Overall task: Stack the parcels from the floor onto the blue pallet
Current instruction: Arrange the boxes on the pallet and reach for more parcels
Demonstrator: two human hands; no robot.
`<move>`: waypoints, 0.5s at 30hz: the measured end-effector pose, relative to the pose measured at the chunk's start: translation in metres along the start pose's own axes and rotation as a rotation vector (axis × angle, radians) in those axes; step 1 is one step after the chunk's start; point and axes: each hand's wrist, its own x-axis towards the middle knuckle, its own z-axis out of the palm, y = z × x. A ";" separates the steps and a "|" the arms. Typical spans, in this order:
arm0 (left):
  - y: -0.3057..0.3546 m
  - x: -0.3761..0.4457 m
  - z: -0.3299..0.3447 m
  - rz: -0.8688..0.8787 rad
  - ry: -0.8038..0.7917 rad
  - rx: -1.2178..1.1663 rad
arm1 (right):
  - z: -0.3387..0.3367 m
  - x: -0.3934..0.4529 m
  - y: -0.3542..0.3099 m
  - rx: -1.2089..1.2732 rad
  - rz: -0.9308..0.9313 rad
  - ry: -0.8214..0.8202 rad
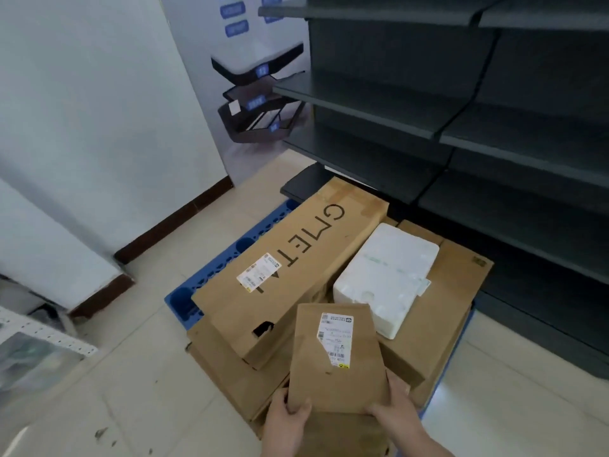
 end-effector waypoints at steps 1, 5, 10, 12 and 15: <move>0.001 0.009 -0.002 0.008 -0.009 0.019 | 0.005 0.004 0.000 -0.001 0.021 0.006; 0.005 0.046 -0.009 0.033 -0.123 0.103 | 0.027 0.012 0.005 0.010 0.071 0.068; 0.005 0.101 -0.020 0.049 -0.278 0.129 | 0.066 0.028 0.004 -0.005 0.158 0.214; 0.011 0.128 -0.020 -0.025 -0.383 0.064 | 0.084 0.042 0.001 -0.020 0.199 0.271; 0.019 0.174 -0.019 -0.102 -0.474 -0.037 | 0.109 0.069 -0.002 -0.017 0.239 0.258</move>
